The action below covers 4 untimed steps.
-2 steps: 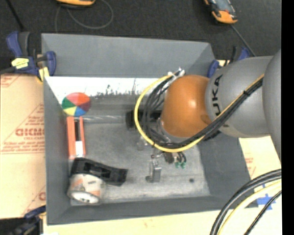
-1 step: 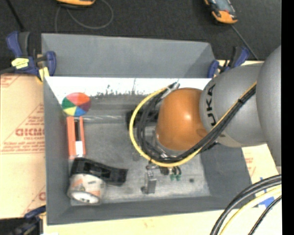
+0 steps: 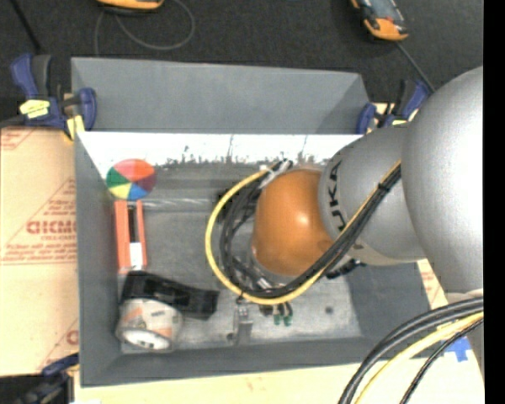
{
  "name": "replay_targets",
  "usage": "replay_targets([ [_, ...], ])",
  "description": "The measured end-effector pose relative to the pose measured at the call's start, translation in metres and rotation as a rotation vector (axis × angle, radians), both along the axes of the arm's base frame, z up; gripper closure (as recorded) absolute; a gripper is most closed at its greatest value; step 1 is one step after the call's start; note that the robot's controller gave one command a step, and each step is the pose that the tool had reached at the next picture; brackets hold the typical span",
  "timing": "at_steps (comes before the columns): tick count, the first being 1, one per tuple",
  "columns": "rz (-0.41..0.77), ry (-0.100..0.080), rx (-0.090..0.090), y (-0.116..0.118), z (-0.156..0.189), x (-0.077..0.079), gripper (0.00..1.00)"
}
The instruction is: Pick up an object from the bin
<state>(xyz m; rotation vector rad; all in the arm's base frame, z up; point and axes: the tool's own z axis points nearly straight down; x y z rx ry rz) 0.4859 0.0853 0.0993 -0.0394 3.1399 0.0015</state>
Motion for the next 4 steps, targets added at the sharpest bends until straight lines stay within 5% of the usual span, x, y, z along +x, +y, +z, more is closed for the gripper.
replay_targets([
  [1, 0.041, -0.001, -0.001, 0.032, -0.020, 0.023, 0.00],
  [2, -0.105, 0.002, 0.000, 0.068, -0.029, 0.034, 1.00],
  [4, -0.116, 0.003, -0.005, 0.071, -0.030, 0.036, 1.00],
])
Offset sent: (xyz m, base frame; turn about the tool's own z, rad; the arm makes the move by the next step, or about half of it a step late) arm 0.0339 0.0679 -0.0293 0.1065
